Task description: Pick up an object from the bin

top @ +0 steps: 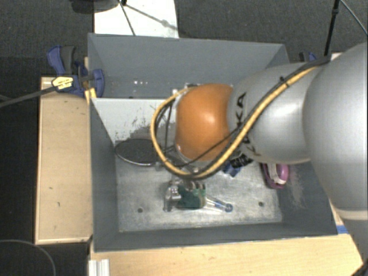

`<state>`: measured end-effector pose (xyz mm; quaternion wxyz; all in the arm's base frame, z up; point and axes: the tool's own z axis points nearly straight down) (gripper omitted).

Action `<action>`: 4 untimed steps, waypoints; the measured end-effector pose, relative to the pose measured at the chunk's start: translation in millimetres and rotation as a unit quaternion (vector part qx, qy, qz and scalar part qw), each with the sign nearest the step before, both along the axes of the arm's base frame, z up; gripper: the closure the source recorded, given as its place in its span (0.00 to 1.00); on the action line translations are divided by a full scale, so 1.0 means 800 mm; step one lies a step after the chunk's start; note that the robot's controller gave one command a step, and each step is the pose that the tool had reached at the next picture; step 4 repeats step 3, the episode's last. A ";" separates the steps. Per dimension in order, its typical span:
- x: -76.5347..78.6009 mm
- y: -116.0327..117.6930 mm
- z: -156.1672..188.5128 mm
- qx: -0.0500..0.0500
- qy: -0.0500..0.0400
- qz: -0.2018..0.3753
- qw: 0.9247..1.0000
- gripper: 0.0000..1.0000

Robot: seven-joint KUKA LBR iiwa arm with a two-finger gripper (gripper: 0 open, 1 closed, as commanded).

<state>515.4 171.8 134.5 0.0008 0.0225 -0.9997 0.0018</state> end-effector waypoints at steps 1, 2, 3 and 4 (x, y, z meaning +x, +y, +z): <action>-0.006 -0.109 -0.080 0.004 -0.004 -0.044 0.999 0.00; 0.000 -0.105 -0.074 0.005 -0.011 -0.045 0.999 1.00; 0.020 -0.127 0.150 0.002 -0.007 0.011 1.000 1.00; 0.020 -0.127 0.150 0.002 -0.007 0.011 1.000 1.00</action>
Offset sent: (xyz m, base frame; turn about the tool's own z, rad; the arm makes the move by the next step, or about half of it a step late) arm -0.0062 -0.0852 -0.0645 0.0802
